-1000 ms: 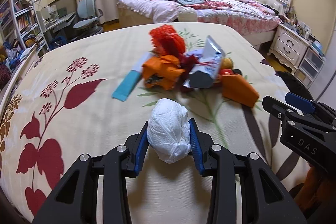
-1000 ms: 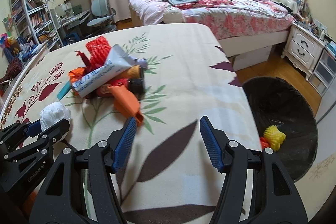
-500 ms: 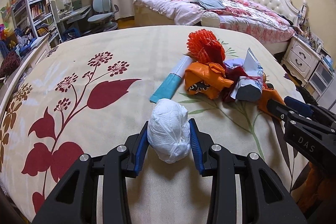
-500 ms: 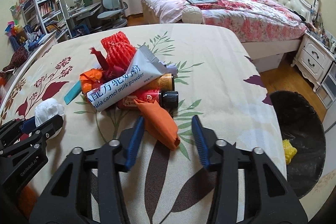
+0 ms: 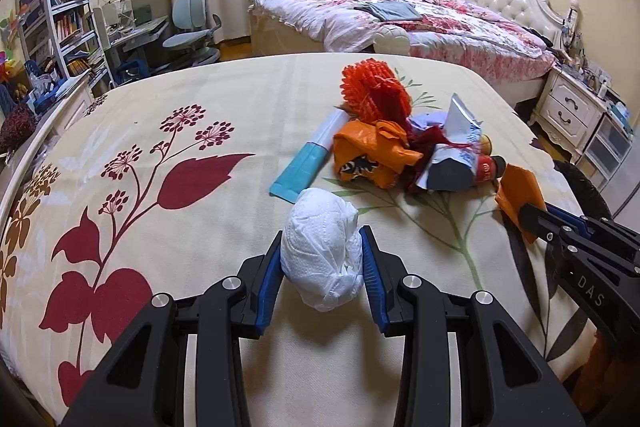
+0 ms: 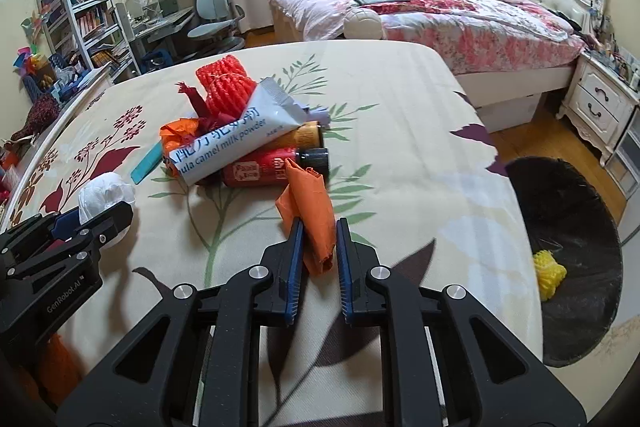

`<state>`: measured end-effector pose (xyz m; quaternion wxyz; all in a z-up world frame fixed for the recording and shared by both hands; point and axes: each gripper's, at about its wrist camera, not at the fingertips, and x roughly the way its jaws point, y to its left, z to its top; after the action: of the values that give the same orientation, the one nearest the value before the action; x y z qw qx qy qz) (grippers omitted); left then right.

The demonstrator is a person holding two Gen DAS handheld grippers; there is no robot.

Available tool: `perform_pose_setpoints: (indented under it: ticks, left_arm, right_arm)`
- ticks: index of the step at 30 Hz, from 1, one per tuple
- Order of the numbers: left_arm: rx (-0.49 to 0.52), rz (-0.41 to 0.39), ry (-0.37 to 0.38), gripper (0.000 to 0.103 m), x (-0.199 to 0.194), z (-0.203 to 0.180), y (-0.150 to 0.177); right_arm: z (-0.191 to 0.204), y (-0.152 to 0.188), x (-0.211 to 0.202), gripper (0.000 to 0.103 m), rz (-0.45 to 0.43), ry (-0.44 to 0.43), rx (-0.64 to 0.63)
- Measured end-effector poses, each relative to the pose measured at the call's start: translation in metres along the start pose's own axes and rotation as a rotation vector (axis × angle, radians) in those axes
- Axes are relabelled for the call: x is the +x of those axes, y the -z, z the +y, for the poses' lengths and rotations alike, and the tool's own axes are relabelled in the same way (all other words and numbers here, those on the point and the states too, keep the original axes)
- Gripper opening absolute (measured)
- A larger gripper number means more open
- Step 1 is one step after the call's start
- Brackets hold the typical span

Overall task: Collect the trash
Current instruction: 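Carry white and orange bags over the bin and open both grippers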

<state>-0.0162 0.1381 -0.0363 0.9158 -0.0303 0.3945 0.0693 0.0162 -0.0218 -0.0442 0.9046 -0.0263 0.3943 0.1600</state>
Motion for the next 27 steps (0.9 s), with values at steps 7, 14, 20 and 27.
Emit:
perform_pose_setpoints:
  ticks: [7,14,20,27]
  left_arm:
    - [0.031,-0.014,0.04,0.038,-0.008,-0.022,0.002]
    - [0.083,-0.036,0.106,0.038,-0.016,-0.056,-0.001]
    - [0.136,-0.064,0.174,0.038,-0.021,-0.096,-0.01]
    - [0.194,-0.097,0.249,0.038,-0.019,-0.148,-0.02]
  right_arm:
    - [-0.021,0.007,-0.018,0.015,-0.028,0.041,0.031]
    - [-0.053,0.012,-0.04,0.015,-0.065,0.106,0.079]
    - [-0.092,0.014,-0.055,0.015,-0.093,0.186,0.139]
    - [-0.135,0.019,-0.062,0.015,-0.108,0.281,0.205]
